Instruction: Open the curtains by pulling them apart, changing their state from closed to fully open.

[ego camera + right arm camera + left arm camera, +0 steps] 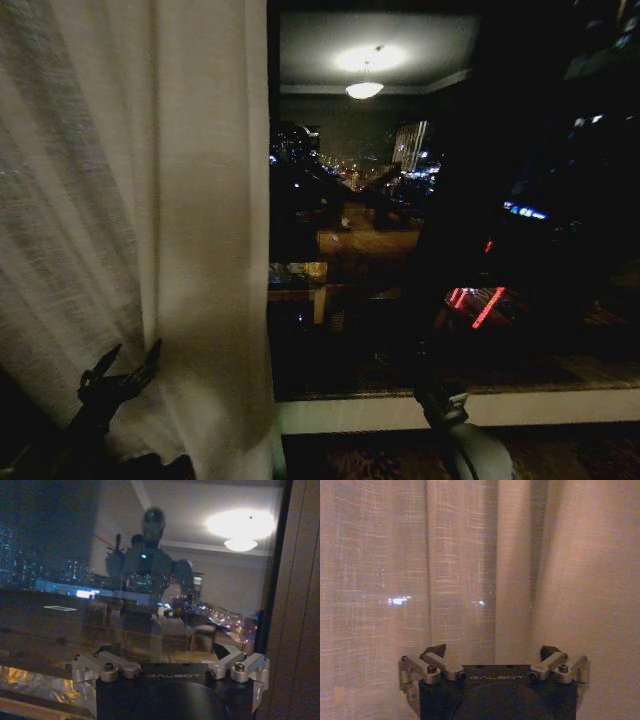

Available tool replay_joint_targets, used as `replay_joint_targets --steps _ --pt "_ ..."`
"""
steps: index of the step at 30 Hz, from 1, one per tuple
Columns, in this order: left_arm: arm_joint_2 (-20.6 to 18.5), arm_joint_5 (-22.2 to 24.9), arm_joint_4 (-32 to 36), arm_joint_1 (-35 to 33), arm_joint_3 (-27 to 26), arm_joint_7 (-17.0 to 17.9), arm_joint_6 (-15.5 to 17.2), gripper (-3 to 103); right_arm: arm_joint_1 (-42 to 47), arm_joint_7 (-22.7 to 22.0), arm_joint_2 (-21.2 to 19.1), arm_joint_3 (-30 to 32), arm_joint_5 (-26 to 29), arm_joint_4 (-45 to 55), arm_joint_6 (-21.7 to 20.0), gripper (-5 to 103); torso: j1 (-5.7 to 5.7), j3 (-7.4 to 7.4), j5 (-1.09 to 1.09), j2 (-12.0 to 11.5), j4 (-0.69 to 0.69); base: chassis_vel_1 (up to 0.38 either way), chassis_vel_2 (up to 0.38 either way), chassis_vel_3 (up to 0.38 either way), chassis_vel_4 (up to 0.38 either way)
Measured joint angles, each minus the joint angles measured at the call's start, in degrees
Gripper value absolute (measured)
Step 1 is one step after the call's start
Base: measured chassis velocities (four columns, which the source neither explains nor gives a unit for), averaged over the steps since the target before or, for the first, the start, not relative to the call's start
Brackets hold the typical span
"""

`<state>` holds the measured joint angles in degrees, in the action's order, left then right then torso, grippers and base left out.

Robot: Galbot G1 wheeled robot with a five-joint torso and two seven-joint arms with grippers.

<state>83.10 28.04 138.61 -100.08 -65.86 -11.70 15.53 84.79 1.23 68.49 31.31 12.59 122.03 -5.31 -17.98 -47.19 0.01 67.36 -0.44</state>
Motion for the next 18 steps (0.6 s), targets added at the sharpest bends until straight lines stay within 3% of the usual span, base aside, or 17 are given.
replay_joint_targets --steps 14,18 --pt "-1.3 0.2 -2.5 1.0 0.3 0.1 -1.7 100 0.3 0.0 1.1 0.0 -1.3 0.0 0.0 100 0.00 0.00 -0.03 0.0 0.00 0.074 0.081 -0.084 -0.075" --pt "-1.1 -0.5 -2.8 0.7 1.6 -1.7 -2.2 100 0.4 0.0 1.2 -0.3 -1.7 0.1 0.0 100 0.00 0.00 0.00 0.0 0.00 0.014 0.014 -0.011 -0.010"
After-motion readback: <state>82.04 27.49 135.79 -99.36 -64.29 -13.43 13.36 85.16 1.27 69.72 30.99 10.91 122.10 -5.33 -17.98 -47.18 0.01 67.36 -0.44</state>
